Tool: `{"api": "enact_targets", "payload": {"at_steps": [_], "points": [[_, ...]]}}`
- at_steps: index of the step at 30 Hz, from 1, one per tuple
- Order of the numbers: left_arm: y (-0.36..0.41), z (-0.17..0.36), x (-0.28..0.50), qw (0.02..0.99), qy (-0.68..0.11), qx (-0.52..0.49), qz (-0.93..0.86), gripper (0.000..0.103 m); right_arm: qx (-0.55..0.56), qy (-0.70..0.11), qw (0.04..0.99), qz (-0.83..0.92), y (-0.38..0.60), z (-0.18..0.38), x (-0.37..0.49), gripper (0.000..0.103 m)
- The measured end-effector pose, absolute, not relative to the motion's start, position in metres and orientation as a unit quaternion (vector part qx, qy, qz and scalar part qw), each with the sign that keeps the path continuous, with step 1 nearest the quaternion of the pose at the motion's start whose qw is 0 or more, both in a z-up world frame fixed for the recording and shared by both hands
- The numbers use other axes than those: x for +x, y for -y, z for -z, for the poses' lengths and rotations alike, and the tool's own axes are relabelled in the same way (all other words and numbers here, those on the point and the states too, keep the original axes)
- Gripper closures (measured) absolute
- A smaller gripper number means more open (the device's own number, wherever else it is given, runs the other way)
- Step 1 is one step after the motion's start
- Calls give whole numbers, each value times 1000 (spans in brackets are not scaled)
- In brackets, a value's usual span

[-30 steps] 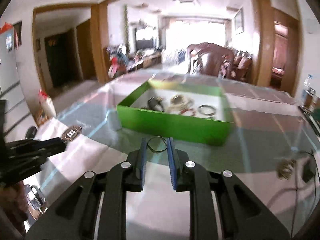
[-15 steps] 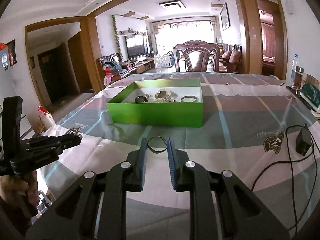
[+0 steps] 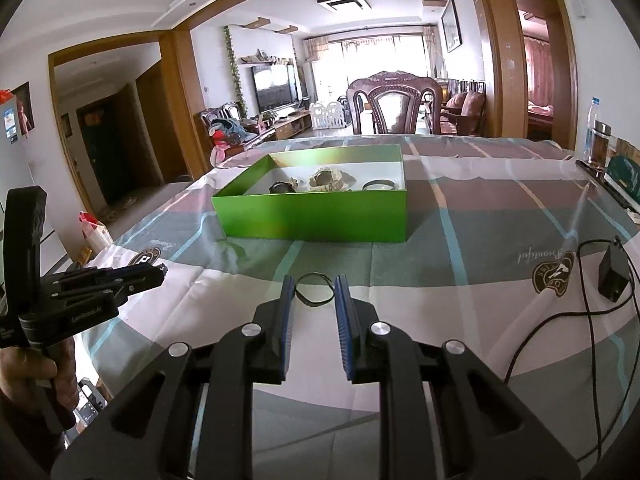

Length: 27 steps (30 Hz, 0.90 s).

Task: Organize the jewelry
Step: 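Carry the gold ring with the left tool while the right tool carries the black ring over the box, then open the left tool to drop the gold ring into the box while the right tool drops the black ring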

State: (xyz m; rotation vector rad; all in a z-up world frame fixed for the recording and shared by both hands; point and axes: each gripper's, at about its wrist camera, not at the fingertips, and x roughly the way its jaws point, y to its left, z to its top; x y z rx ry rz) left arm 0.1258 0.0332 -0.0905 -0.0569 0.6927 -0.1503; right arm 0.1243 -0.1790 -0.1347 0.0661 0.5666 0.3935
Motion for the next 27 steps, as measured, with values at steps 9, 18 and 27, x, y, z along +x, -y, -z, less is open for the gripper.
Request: {"api": "enact_targets", "payload": {"at_steps": [9,18,27], "points": [[-35,91,130,937,-340,-28,75,83,31,-277,940,-195,177,134,129,83],[-37,58,168,945,-317,-16,78,83,9,-253,946,-201,172,105,164,83],[-34,-1,281,948,-308,-10,82,83,1,-246,949,-194,159,74,275,83]]}}
